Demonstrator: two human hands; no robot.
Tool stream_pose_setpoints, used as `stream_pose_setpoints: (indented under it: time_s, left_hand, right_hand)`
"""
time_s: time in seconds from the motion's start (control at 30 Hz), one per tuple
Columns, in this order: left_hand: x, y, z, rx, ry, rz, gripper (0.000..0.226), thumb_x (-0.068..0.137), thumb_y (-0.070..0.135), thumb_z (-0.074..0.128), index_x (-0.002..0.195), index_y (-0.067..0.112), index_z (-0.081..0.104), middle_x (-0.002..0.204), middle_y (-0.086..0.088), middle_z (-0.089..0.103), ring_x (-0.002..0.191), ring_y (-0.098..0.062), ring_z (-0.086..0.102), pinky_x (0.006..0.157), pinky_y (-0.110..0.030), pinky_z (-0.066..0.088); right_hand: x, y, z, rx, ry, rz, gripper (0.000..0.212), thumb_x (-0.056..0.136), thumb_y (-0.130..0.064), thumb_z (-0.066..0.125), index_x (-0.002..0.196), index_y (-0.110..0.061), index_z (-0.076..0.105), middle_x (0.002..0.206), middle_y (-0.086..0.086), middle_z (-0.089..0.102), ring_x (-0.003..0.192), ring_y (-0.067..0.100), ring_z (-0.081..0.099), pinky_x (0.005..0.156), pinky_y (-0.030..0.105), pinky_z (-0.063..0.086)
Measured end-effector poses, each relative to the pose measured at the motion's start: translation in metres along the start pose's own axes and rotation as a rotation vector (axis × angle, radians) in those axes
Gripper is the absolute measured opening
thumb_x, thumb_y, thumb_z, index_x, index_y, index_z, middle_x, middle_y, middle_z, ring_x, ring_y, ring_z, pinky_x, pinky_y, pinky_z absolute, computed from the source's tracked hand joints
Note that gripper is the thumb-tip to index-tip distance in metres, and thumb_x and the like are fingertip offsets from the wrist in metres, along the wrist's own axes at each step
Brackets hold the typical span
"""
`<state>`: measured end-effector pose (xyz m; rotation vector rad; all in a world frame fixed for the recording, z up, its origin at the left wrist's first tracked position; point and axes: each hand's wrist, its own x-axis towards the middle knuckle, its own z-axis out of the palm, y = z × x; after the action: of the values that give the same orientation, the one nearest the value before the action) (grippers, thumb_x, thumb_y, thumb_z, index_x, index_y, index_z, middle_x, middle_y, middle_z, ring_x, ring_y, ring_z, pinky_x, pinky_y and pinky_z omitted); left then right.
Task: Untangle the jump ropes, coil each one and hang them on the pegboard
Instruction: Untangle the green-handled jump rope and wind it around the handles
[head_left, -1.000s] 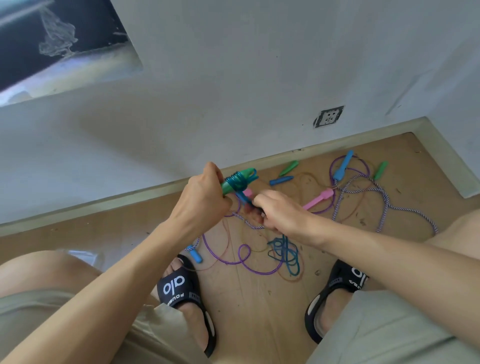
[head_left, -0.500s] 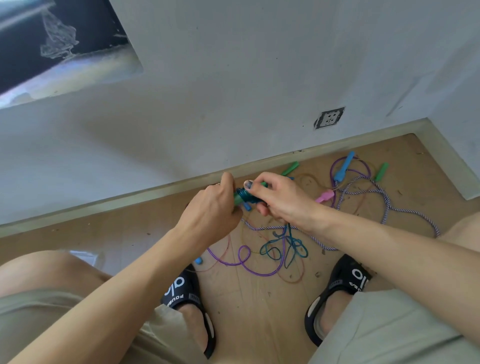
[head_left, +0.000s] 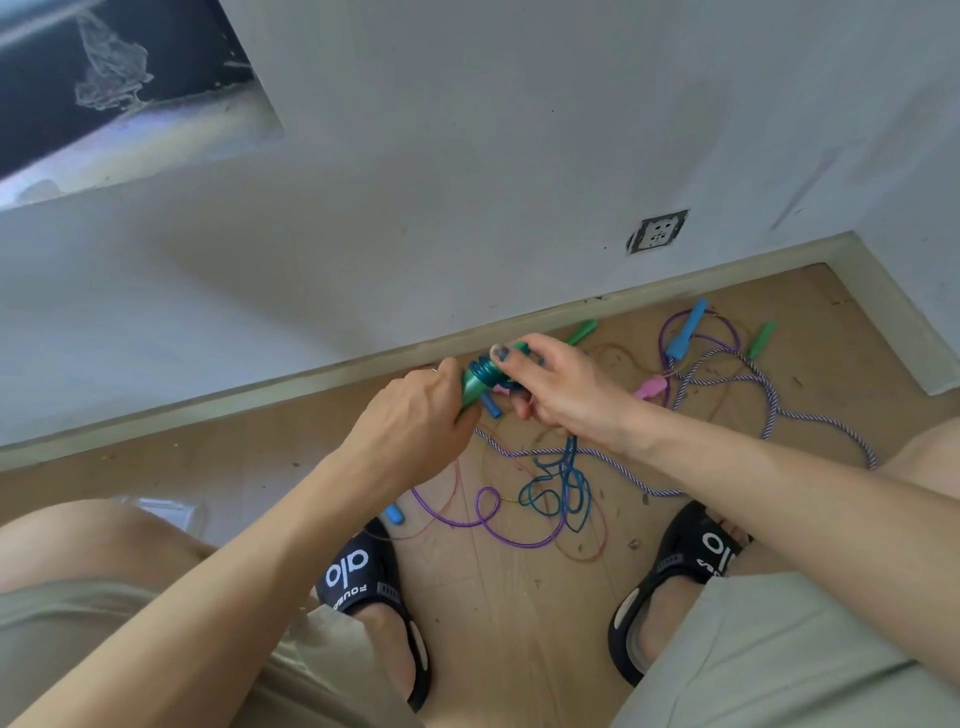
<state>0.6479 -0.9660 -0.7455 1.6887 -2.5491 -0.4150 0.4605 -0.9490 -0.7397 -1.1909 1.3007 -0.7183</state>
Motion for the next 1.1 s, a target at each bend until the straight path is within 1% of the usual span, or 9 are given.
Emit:
stream_pose_setpoints:
  time_s: [0.1,0.23,0.37,0.43,0.53,0.6,0.8,0.93,1.1]
  left_hand:
    - [0.005,-0.001,-0.004,-0.056,0.011,-0.072,0.022,0.094,0.036,0.045,0.09,0.014,0.047,0.075,-0.006,0.056,0.067,-0.032,0.057,0.058,-0.039,0.047]
    - [0.004,-0.001,0.003,0.021,-0.022,-0.109,0.022,0.097,0.032,0.045,0.09,0.011,0.045,0.075,-0.005,0.052,0.067,-0.032,0.057,0.057,-0.037,0.044]
    - [0.008,-0.012,0.006,0.067,-0.012,-0.16,0.02,0.098,0.029,0.045,0.09,0.011,0.045,0.074,-0.005,0.054,0.063,-0.028,0.054,0.054,-0.035,0.042]
    - [0.005,-0.009,0.008,0.137,-0.037,-0.152,0.018,0.099,0.028,0.046,0.092,0.012,0.043,0.071,-0.002,0.05,0.06,-0.027,0.053,0.053,-0.033,0.039]
    - [-0.001,-0.001,0.012,0.288,-0.066,-0.072,0.015,0.099,0.026,0.045,0.093,0.013,0.039,0.074,-0.003,0.053,0.065,-0.031,0.059,0.053,-0.032,0.035]
    - [-0.005,0.003,0.013,0.356,-0.073,0.001,0.01,0.099,0.023,0.043,0.098,0.013,0.044,0.08,-0.002,0.059,0.066,-0.028,0.062,0.053,-0.032,0.035]
    - [-0.021,0.027,0.011,0.398,-0.119,0.265,0.01,0.1,0.021,0.037,0.104,0.013,0.041,0.072,0.002,0.039,0.057,-0.025,0.047,0.052,-0.032,0.034]
    - [-0.03,0.033,-0.002,0.281,-0.009,0.433,0.023,0.089,0.024,0.059,0.086,0.016,0.037,0.06,0.003,0.036,0.042,-0.023,0.032,0.04,-0.032,0.03]
    - [-0.025,0.017,-0.011,0.268,0.041,0.473,0.021,0.084,0.026,0.064,0.096,0.011,0.055,0.063,0.0,0.051,0.04,-0.026,0.048,0.035,-0.031,0.038]
  right_hand:
    - [-0.003,0.002,0.007,-0.027,-0.014,0.052,0.042,0.101,-0.054,0.038,0.111,-0.017,0.054,0.064,-0.003,0.058,0.041,0.006,0.038,0.043,0.023,0.031]
    - [-0.005,0.006,0.017,-0.397,0.031,-0.046,0.028,0.104,-0.032,0.042,0.081,-0.018,0.052,0.064,-0.003,0.064,0.057,0.013,0.055,0.064,0.031,0.044]
    - [-0.01,0.009,0.021,-0.475,-0.029,-0.114,0.033,0.102,-0.028,0.041,0.076,-0.015,0.057,0.062,-0.002,0.06,0.075,0.023,0.065,0.078,0.044,0.052]
    - [-0.008,0.004,0.018,-0.486,-0.017,-0.167,0.036,0.101,-0.032,0.044,0.072,-0.017,0.058,0.055,-0.007,0.052,0.068,0.016,0.061,0.073,0.038,0.051]
    - [-0.008,-0.007,0.013,-0.564,-0.005,-0.264,0.04,0.101,-0.035,0.049,0.067,-0.014,0.049,0.053,-0.007,0.04,0.052,0.01,0.036,0.055,0.033,0.031]
    - [-0.007,-0.013,0.005,-0.593,0.017,-0.334,0.04,0.099,-0.038,0.051,0.066,-0.017,0.047,0.053,-0.005,0.041,0.052,0.011,0.036,0.053,0.034,0.03]
    - [0.006,-0.013,-0.01,-0.752,0.012,-0.448,0.042,0.096,-0.049,0.049,0.066,-0.02,0.053,0.052,-0.004,0.046,0.052,0.012,0.042,0.051,0.031,0.032]
    - [0.011,-0.011,-0.018,-0.747,-0.088,-0.298,0.057,0.097,-0.054,0.048,0.059,-0.012,0.046,0.056,0.004,0.046,0.051,0.01,0.036,0.049,0.023,0.027]
    - [0.008,-0.014,-0.024,-0.749,-0.122,-0.152,0.071,0.092,-0.068,0.046,0.063,-0.004,0.054,0.051,0.001,0.038,0.046,0.013,0.032,0.048,0.026,0.026]
